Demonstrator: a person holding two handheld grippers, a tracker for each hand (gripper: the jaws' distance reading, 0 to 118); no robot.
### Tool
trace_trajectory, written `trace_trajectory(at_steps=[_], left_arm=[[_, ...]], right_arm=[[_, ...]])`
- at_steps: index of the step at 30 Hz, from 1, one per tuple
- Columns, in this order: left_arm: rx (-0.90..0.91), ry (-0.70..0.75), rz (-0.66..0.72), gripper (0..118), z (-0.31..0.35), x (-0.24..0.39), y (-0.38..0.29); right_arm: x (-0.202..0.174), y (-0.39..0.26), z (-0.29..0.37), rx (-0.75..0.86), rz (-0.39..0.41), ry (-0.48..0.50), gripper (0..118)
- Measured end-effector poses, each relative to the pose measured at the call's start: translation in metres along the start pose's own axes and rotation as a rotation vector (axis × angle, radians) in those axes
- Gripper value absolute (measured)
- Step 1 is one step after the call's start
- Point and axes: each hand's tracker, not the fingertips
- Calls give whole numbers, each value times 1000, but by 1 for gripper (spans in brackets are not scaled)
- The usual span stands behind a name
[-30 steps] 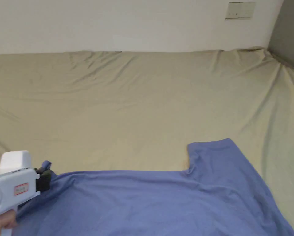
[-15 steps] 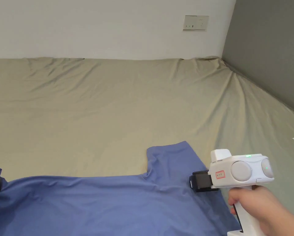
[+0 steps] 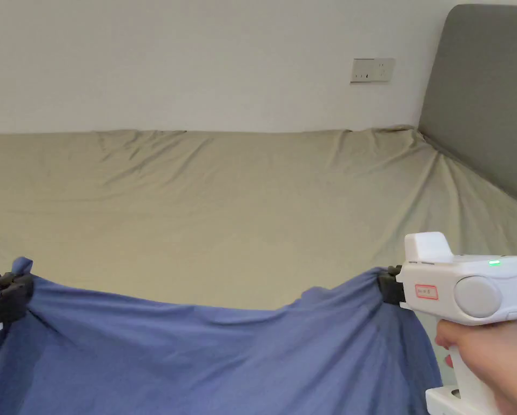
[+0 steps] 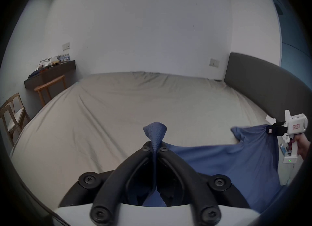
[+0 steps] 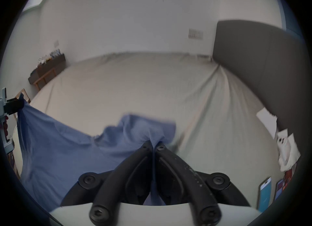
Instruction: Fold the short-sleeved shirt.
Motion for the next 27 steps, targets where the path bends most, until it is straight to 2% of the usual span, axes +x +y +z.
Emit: trace_trajectory(at_steps=[5, 9, 14, 23, 27], left_arm=[[159, 41, -9, 2, 37, -12, 83], [275, 96, -26, 2, 68, -23, 158], [370, 109, 36, 2, 99, -32, 241], [519, 120, 74, 2, 138, -18, 320], [555, 137, 15, 2, 143, -7, 327]], right_arm=[[-11, 98, 68, 227, 95, -18, 3], [-10, 181, 121, 379, 91, -41, 3], [-14, 272, 174, 529, 160, -83, 3], [-15, 369, 234, 714, 103, -106, 3], [-12, 382, 243, 766, 103, -126, 3]])
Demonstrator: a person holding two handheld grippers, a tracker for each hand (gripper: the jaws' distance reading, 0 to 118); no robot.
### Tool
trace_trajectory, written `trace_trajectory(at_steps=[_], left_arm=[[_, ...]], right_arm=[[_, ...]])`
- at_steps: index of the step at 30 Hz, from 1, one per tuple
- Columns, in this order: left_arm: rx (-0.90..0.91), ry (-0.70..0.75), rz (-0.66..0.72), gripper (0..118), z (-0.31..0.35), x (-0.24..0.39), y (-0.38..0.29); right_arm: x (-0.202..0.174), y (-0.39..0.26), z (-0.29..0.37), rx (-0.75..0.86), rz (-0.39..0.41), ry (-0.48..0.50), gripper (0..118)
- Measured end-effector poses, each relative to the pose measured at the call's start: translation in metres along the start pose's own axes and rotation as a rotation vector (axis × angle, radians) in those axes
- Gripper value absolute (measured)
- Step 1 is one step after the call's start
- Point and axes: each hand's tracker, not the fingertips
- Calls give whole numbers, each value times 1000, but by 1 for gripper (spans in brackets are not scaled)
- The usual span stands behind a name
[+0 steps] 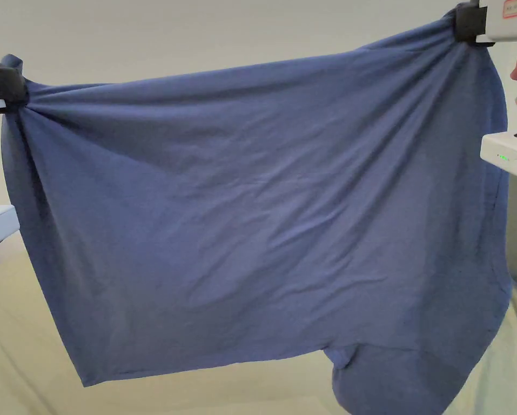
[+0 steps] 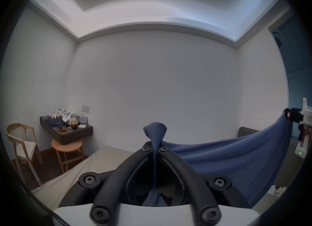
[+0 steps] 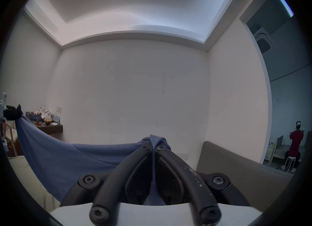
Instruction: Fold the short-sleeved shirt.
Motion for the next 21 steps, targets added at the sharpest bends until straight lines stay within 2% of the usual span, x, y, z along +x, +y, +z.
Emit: trace_trajectory(at_steps=[4, 6, 10, 15, 17, 19, 21], left_arm=[[-28, 1, 20, 2, -3, 3, -17], [-57, 5, 12, 2, -3, 5, -36], [-143, -13, -8, 2, 6, 6, -98], [-233, -51, 0, 2, 39, 3, -186], [-276, -97, 28, 2, 61, -1, -220], [-325, -95, 2, 2, 87, -5, -252], [-330, -100, -13, 2, 114, -9, -278]], right_arm=[[2, -17, 3, -5, -10, 7, 3], [2, -39, 7, -22, 10, 18, 3], [0, -114, 20, -95, -15, 73, 3], [-10, -225, 56, -242, 0, 138, 3], [-13, -263, 79, -295, -27, 152, 3], [-16, -297, 113, -326, -85, 174, 3], [-17, -321, 146, -348, -103, 181, 3]])
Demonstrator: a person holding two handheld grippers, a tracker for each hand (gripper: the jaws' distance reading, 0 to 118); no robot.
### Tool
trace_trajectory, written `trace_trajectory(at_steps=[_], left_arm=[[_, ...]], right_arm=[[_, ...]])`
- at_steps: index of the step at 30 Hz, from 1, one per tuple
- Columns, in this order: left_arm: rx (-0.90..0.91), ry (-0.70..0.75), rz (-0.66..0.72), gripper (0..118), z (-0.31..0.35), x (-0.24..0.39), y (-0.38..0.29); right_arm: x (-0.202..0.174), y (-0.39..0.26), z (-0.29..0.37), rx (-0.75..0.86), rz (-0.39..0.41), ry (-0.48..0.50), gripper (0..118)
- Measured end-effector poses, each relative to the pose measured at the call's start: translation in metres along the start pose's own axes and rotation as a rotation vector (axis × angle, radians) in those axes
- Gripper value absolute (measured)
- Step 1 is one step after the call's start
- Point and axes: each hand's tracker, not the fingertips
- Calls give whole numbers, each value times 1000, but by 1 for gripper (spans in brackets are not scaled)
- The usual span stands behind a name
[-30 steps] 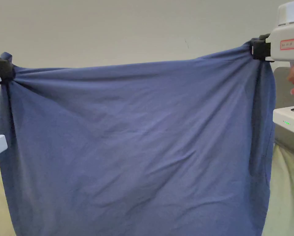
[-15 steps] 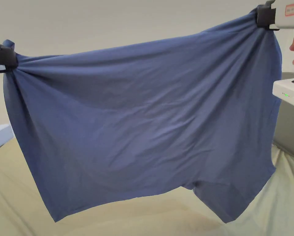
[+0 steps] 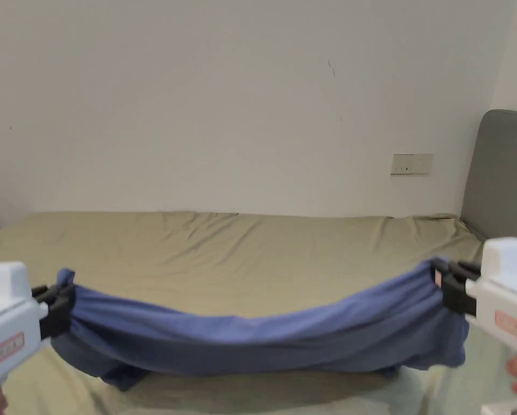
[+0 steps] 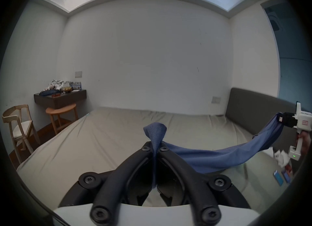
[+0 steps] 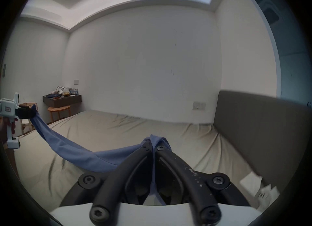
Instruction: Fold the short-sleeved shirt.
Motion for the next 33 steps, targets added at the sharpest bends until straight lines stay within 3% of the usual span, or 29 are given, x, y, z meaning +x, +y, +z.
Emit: trace_trajectory(at_steps=[5, 10, 18, 25, 28, 29, 31, 32, 33], left_arm=[[-64, -5, 41, 2, 59, -7, -68], [-122, -9, -55, 2, 115, -9, -129], [-223, -19, 33, 2, 179, -19, -185], [-363, -1, 39, 2, 165, -18, -223], [-495, 20, 51, 2, 152, -16, -237], [-503, 39, 61, 2, 153, -15, -240], [-446, 35, 88, 13, 163, -17, -236], [-431, 28, 109, 38, 169, -18, -233], [-419, 25, 122, 83, 178, -16, -228]], right_arm=[[1, -82, 65, -92, -88, 40, 3], [-4, -142, 140, -219, -91, 51, 3], [-5, -188, 204, -371, -38, 47, 3], [-23, -220, 198, -544, 98, 43, 3], [-27, -232, 192, -571, 95, 11, 6], [-29, -229, 194, -567, 81, -65, 9], [-28, -221, 203, -466, 42, -108, 53], [-26, -217, 209, -428, -10, -81, 77], [-27, -212, 216, -407, -46, -75, 98]])
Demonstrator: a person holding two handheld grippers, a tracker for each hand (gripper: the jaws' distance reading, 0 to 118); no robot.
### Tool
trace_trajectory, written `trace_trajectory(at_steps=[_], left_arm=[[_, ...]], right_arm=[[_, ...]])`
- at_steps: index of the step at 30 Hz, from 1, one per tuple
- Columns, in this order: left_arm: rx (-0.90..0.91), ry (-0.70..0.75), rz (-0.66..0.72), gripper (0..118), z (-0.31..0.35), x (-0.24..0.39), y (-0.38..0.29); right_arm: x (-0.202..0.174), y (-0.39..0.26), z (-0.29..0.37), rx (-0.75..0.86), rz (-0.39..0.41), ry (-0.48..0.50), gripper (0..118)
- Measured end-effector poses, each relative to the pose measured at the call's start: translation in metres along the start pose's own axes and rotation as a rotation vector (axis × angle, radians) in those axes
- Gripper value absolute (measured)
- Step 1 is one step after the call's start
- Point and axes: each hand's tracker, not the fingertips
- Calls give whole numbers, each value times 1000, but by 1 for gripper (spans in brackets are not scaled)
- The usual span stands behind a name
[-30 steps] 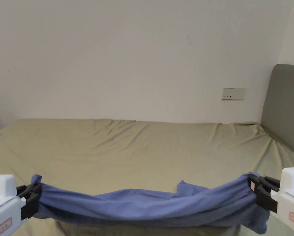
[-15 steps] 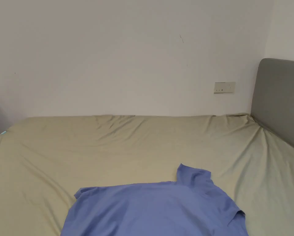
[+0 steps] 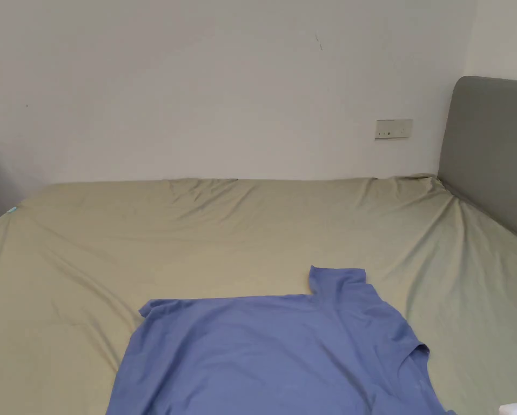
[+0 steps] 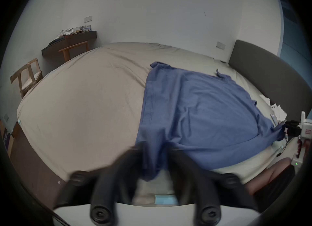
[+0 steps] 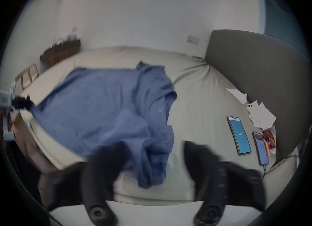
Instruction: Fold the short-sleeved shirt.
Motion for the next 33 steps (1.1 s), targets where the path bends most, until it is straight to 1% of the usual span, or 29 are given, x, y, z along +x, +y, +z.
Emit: trace_trajectory(at_steps=[1, 3, 4, 5, 6, 7, 8, 10, 11, 12, 14, 15, 16, 18, 20, 21, 22, 23, 24, 25, 26, 27, 31, 33], left_arm=[[24, -7, 12, 83, 11, 1, 0], [110, -23, 16, 101, 37, 7, -2], [144, -23, 1, 114, 51, 11, -5], [167, -12, -9, 114, 65, 15, -10], [195, -14, -10, 110, 78, 18, -15], [227, -19, -13, 104, 90, 21, -22], [236, -6, -16, 91, 98, 27, -30], [230, 21, -15, 18, 109, 33, -42], [225, 9, -19, 0, 113, 34, -46], [190, -37, -33, 0, 113, 33, -51], [172, -26, -56, 0, 110, 36, -59], [153, -20, -100, 0, 103, 36, -63], [125, -4, -118, 0, 95, 36, -66], [105, -18, -73, 0, 84, 30, -63], [73, -17, -67, 0, 65, 25, -56], [24, 1, -89, 0, 52, 23, -52], [17, 24, -101, 0, 39, 20, -48], [9, 51, -111, 15, 30, 18, -45], [18, 62, -101, 61, 19, 11, -41], [28, 69, -96, 93, 14, 7, -37], [37, 90, -91, 113, 11, 4, -34], [58, 120, -82, 118, 6, 1, -31], [-15, 141, -86, 115, -26, -9, -26], [-76, 96, -64, 113, -37, -14, -28]], right_arm=[[-2, 1, 12, 34, -27, 3, 101], [-10, -2, 33, 114, -42, 11, 104], [-15, -5, 44, 143, -41, 15, 103], [-21, -11, 55, 158, -36, 17, 103], [-27, -15, 64, 172, -35, 30, 103], [-34, -20, 73, 193, -34, 61, 101], [-42, -26, 81, 202, -25, 72, 89], [-59, -38, 95, 194, 7, 41, 21], [-63, -42, 99, 179, 16, 91, 3], [-68, -47, 104, 166, 10, 149, 2], [-80, -54, 107, 160, 16, 157, 1], [-86, -56, 108, 145, 49, 172, 1], [-92, -58, 107, 141, 102, 162, 1], [-98, -56, 107, 169, 148, 166, 1], [-100, -52, 104, 154, 131, 190, 1], [-101, -52, 101, 144, 111, 198, 1], [-102, -52, 98, 133, 102, 203, 1], [-103, -52, 96, 124, 103, 202, 1], [-106, -52, 96, 119, 112, 198, 1], [-107, -53, 95, 119, 125, 199, 1], [-107, -52, 96, 123, 129, 203, 1], [-108, -51, 95, 120, 127, 213, 1], [-109, -51, 90, 97, 124, 215, 1], [-111, -49, 89, 91, 125, 215, 1]])
